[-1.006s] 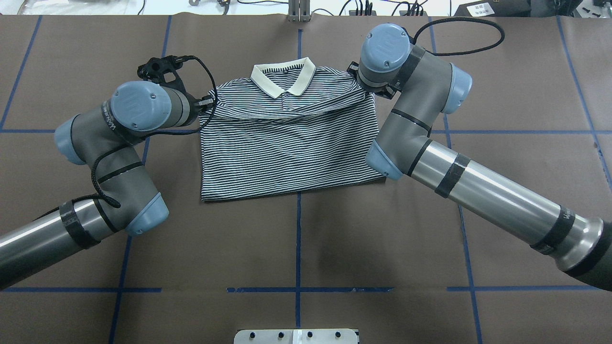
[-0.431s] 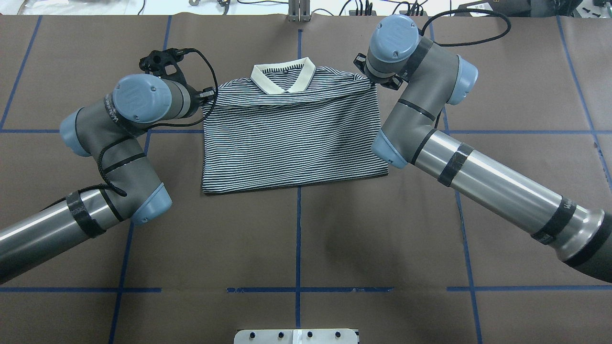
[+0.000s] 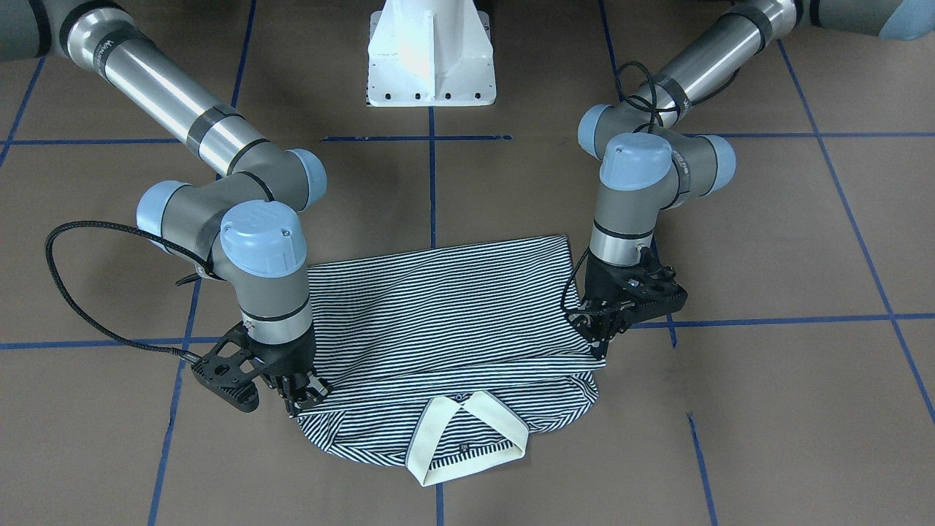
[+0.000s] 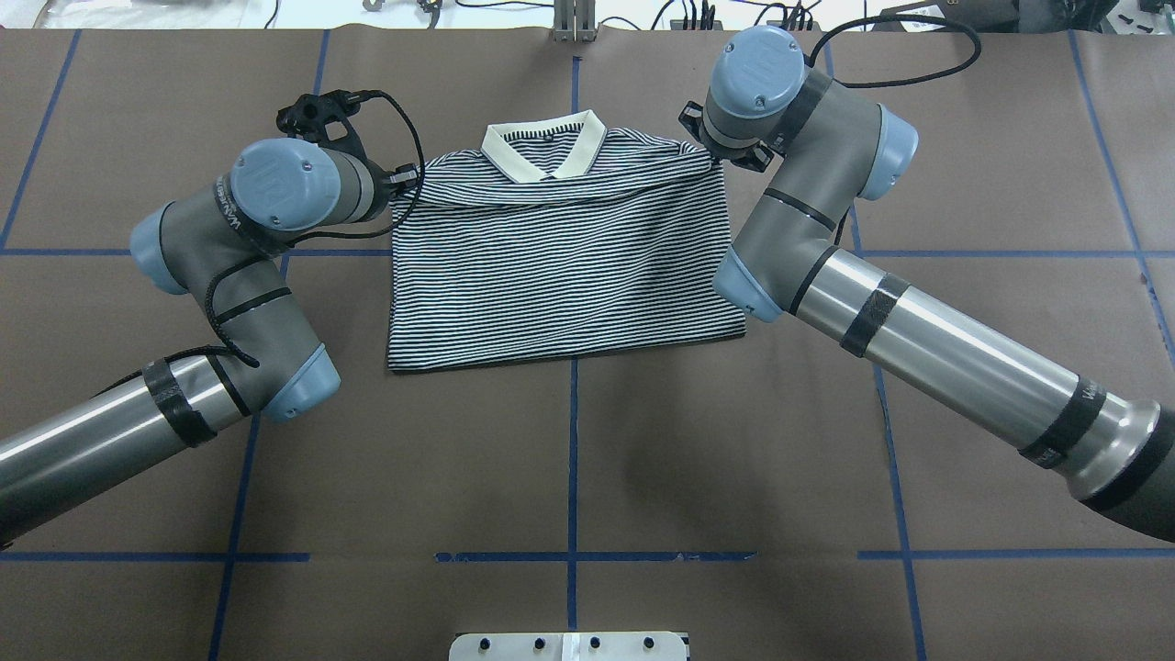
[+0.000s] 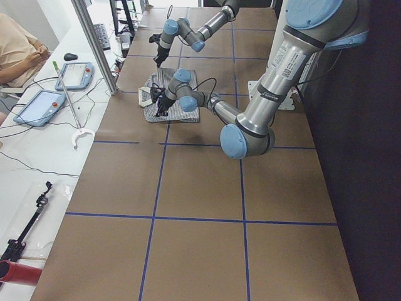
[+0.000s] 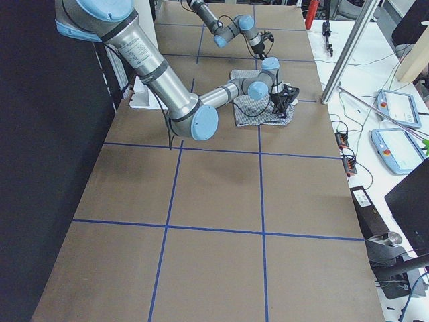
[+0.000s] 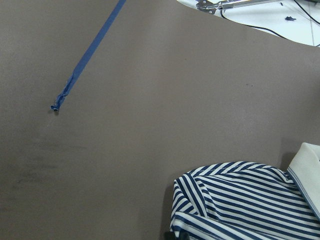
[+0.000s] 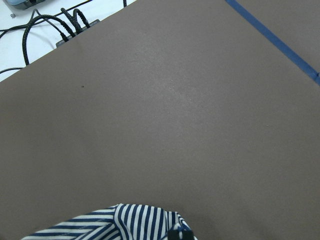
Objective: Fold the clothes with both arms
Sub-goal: 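Lay the hem down near the collar and open both grippers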
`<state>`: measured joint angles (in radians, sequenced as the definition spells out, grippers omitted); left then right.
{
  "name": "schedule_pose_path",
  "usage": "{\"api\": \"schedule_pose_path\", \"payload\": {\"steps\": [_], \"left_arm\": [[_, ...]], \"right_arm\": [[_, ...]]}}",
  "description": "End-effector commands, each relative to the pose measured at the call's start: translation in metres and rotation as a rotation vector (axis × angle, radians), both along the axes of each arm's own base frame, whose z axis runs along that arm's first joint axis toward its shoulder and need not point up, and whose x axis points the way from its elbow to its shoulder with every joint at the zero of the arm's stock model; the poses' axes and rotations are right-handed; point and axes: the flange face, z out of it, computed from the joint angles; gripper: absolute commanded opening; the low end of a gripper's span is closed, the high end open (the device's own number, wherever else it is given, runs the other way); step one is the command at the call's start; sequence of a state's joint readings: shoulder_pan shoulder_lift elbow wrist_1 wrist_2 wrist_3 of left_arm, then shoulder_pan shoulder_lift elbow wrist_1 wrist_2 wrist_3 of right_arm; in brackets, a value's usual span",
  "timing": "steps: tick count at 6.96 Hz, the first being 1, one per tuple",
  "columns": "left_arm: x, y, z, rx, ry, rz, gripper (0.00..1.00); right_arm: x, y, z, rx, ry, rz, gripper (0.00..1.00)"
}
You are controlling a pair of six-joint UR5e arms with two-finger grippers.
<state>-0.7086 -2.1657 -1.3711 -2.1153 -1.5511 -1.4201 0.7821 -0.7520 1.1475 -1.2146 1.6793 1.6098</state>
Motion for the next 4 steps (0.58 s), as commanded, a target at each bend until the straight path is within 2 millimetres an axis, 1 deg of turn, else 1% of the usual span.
{"api": "schedule_pose_path", "payload": {"steps": [1,2,4], "left_arm": [[0.0018,-0.0061,0.0089,0.004,0.005,-0.005,0.00],[-0.0033,-0.0108,0.0104,0.003,0.002,-0.013,0.00],[-0.0065,-0.0139,0.0101,0.002,0.003,-0.019,0.00]], "right_arm": [[-0.0028,-0.0032,-0.0039,0.002,0.002,-0.001,0.00],[-0.0010,-0.0067,-0.0018,-0.003,0.006,0.004,0.00],[-0.0024,-0.0115,0.0009,-0.011,0.014,0.005,0.00]]}}
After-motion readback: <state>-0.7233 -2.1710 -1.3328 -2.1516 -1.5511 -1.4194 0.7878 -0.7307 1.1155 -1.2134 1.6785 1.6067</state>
